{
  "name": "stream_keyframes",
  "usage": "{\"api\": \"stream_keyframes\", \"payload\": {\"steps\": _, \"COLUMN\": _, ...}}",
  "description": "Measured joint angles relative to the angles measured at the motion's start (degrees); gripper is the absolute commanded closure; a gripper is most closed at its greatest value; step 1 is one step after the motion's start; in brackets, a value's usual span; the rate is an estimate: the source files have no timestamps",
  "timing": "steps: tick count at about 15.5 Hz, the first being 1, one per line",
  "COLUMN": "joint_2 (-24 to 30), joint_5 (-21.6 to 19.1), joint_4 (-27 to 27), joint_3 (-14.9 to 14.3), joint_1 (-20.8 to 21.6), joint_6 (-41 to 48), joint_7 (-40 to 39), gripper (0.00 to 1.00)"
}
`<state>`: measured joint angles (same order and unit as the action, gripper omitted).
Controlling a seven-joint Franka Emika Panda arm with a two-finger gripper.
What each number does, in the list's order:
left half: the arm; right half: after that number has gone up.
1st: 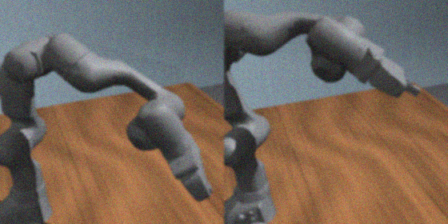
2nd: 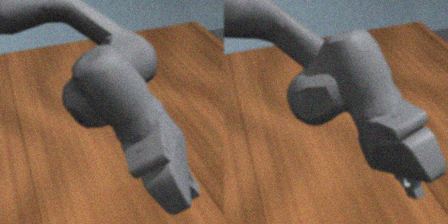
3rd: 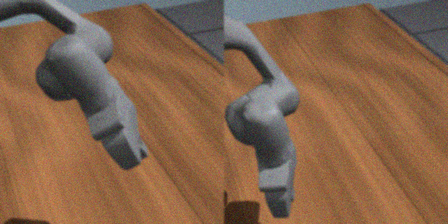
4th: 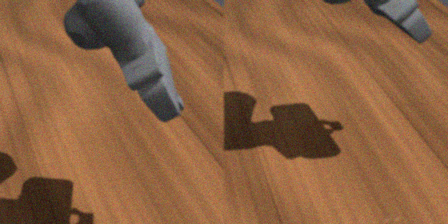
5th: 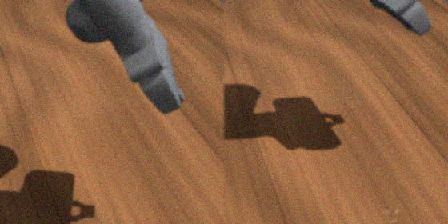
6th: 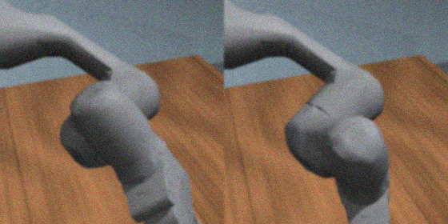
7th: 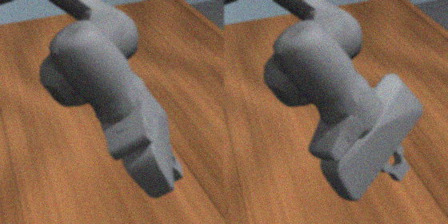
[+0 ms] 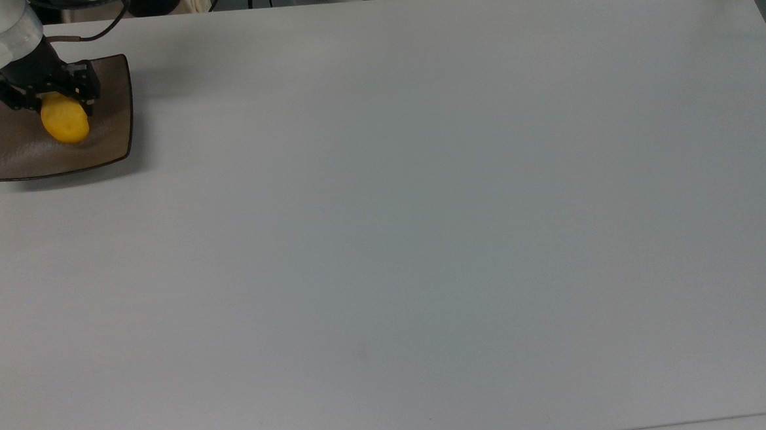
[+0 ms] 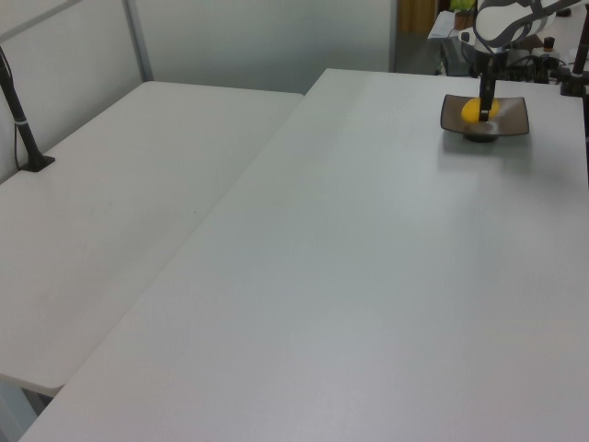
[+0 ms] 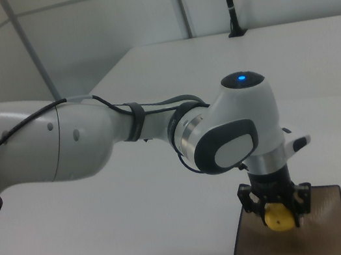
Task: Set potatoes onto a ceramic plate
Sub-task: 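Lower the potato onto the plate and open the gripper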
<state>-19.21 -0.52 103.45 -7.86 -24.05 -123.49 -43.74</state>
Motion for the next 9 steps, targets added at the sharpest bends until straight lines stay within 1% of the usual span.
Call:
{"api": "stream_keyframes", "payload": {"steps": 1, "joint_2": -0.01, "joint_5": 0.02, "joint_4": 0.13, "joint_3": 0.00, "joint_1": -0.06, "joint_6": -0.01, "joint_7": -0.01, "gripper": 0.07}}
{"api": "stream_keyframes", "payload": {"steps": 2, "joint_2": 0.00, "joint_5": 0.03, "joint_4": 0.16, "joint_3": 0.01, "joint_1": -0.06, "joint_6": -0.01, "joint_7": -0.01, "gripper": 0.00}}
{"api": "stream_keyframes", "payload": {"steps": 7, "joint_2": 0.19, "joint_5": 0.04, "joint_4": 0.17, "joint_3": 0.01, "joint_1": -0.06, "joint_6": 0.16, "joint_7": 0.00, "gripper": 0.00}}
{"api": "stream_keyframes", "payload": {"steps": 9, "joint_2": 1.09, "joint_5": 0.04, "joint_4": 0.11, "joint_3": 0.02, "joint_1": -0.06, "joint_6": 1.74, "joint_7": 0.04, "gripper": 0.00}}
